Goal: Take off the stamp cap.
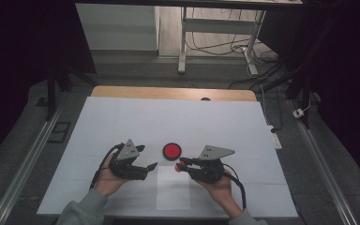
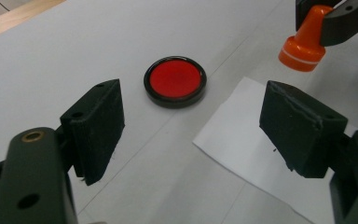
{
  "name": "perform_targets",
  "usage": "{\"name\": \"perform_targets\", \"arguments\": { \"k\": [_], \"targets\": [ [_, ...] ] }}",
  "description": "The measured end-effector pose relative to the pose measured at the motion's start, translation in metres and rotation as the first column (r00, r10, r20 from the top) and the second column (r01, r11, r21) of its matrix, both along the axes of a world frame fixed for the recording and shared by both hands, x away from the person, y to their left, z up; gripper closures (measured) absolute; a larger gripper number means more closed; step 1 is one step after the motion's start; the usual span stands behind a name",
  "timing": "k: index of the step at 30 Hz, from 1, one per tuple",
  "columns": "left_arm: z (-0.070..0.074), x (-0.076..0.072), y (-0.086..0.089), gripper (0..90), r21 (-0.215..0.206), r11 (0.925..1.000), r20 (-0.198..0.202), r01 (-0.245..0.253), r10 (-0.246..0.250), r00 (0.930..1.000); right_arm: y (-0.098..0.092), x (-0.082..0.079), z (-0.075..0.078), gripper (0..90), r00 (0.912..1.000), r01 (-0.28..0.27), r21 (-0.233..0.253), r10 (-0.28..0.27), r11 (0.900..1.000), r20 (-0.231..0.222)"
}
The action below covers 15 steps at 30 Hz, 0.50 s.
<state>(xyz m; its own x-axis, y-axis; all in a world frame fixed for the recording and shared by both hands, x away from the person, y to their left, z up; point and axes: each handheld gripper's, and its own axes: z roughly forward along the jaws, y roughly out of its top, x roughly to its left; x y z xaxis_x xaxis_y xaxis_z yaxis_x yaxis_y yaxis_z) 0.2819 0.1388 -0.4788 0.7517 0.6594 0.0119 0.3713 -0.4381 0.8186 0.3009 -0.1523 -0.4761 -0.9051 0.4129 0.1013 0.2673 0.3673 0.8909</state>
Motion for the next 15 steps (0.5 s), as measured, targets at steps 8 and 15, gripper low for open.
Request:
{"name": "perform_targets", "arguments": {
  "k": [8, 15],
  "targets": [
    [-0.004, 0.002, -0.003, 22.1, 0.008, 0.9999, -0.004, 0.013, -0.013, 0.9999, 0.000, 0.000, 0.000, 71.8, 1.0000, 0.003, -0.004, -0.003, 1.000, 0.001],
    [-0.006, 0.004, -0.011, 22.2, 0.017, 0.9988, -0.006, 0.047, -0.047, 0.9989, 0.002, 0.000, -0.001, 71.9, 1.0000, 0.000, -0.006, 0.000, 1.000, 0.001]
  ]
}}
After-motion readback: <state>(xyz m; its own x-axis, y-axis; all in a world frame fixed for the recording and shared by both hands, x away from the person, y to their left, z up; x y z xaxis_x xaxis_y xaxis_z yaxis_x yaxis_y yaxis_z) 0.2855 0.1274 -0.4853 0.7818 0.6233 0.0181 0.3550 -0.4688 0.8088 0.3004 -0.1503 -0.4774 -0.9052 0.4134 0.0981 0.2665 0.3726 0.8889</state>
